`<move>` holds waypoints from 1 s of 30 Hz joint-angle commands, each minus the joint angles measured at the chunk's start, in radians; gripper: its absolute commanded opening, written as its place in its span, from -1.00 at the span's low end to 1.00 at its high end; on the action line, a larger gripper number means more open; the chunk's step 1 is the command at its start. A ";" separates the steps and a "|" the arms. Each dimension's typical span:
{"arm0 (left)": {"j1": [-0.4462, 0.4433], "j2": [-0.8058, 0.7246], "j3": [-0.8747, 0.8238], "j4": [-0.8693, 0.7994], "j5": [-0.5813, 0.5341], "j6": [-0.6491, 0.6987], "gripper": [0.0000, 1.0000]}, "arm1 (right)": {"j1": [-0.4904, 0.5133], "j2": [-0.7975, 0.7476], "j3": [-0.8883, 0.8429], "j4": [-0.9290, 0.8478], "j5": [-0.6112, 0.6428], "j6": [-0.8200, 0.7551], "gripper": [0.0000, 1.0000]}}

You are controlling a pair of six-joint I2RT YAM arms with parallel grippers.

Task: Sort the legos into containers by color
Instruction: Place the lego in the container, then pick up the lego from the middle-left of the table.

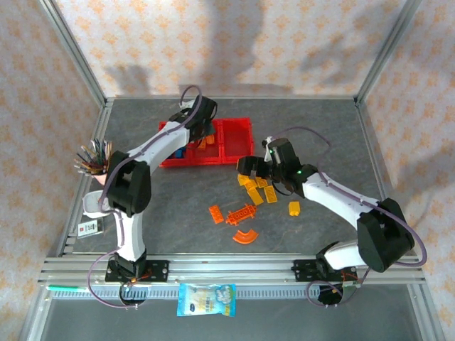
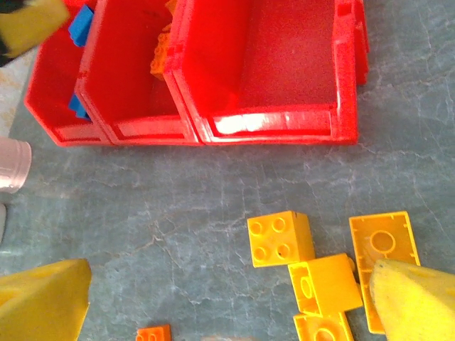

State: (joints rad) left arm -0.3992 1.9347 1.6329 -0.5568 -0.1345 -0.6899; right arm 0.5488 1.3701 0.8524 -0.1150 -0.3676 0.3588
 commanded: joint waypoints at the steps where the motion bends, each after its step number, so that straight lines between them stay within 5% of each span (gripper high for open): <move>1: -0.021 -0.139 -0.106 -0.031 0.034 -0.024 0.10 | 0.000 -0.052 -0.018 -0.054 -0.017 -0.030 0.99; 8: -0.148 -0.354 -0.385 -0.058 0.023 -0.145 0.19 | 0.056 -0.118 -0.152 -0.023 -0.042 0.023 0.99; 17: -0.356 -0.551 -0.743 -0.014 0.056 -0.499 0.31 | 0.134 -0.118 -0.253 0.029 -0.029 0.033 0.99; 23: -0.460 -0.521 -0.832 0.096 0.087 -0.658 0.40 | 0.134 -0.105 -0.243 0.022 0.015 0.007 0.99; 30: -0.499 -0.387 -0.775 0.135 0.105 -0.651 0.42 | 0.132 -0.116 -0.229 0.007 0.041 -0.006 0.99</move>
State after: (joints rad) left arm -0.8906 1.5063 0.8234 -0.4511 -0.0322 -1.3128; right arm 0.6800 1.2671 0.6037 -0.1131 -0.3660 0.3717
